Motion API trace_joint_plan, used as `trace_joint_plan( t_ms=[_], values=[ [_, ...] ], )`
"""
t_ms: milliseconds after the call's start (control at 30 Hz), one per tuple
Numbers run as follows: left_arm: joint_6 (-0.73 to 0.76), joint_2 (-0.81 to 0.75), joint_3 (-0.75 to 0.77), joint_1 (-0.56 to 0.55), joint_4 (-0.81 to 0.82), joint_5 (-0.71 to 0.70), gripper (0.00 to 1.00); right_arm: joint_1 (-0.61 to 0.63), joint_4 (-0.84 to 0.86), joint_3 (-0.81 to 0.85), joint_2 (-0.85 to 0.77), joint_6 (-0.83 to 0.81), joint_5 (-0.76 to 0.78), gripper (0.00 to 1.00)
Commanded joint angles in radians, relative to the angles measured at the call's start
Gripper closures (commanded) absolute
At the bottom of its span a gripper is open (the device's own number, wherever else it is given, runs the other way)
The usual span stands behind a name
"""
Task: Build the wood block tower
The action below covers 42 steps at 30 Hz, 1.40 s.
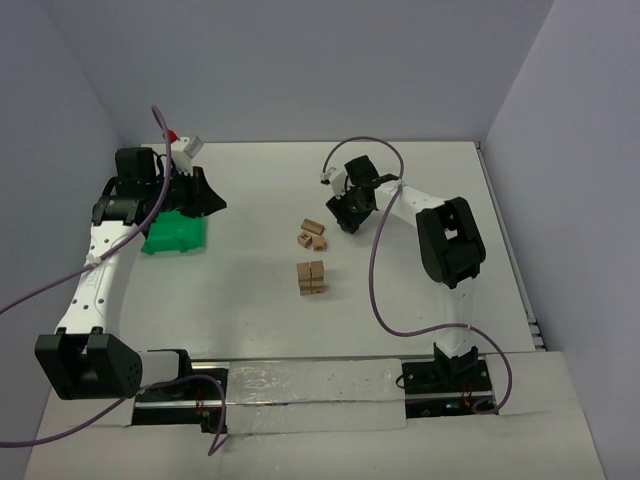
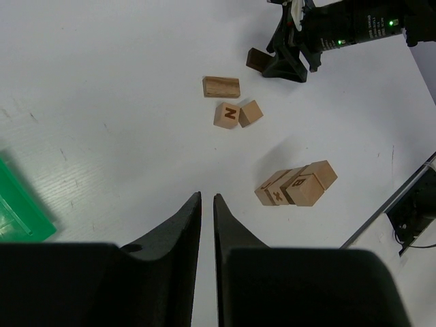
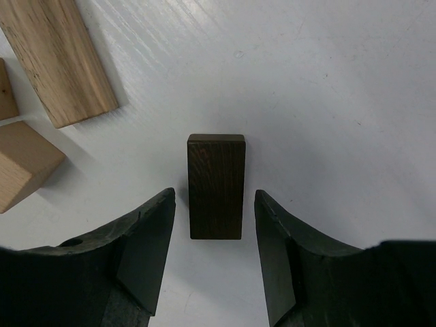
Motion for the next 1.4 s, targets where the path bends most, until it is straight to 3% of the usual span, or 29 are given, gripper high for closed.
trace_joint_plan(
  t_ms=[0, 533, 633, 700, 767, 833, 1067, 1367],
  values=[
    [-0.018, -0.018, 0.039, 0.005, 0.032, 0.024, 0.81, 0.005, 0.032, 0.028, 0.002, 0.012, 0.012, 0.42],
    [-0.012, -0.023, 0.033, 0.005, 0.031, 0.021, 0.8, 0.005, 0.017, 0.04, 0.012, 0.005, 0.0, 0.6],
    [-0.012, -0.029, 0.024, 0.005, 0.033, 0.024, 0.8, 0.005, 0.017, 0.04, 0.011, 0.004, -0.002, 0.67],
    [0.002, -0.029, 0.027, 0.005, 0.023, 0.036, 0.78, 0.005, 0.014, 0.027, -0.001, -0.005, -0.008, 0.77],
    [0.047, -0.025, 0.04, 0.006, 0.008, 0.03, 0.68, 0.004, -0.003, 0.02, -0.024, -0.02, -0.022, 0.86],
    [0.061, -0.013, 0.061, 0.007, -0.013, 0.005, 0.52, 0.005, -0.032, 0.012, -0.074, -0.047, -0.052, 0.91],
    [0.087, 0.026, 0.089, 0.013, -0.054, 0.096, 0.01, 0.005, -0.191, 0.039, -0.243, -0.155, -0.176, 1.0],
    [0.121, 0.048, 0.107, 0.026, -0.071, 0.148, 0.01, 0.039, -0.478, 0.195, -0.352, -0.305, -0.304, 1.0]
  ],
)
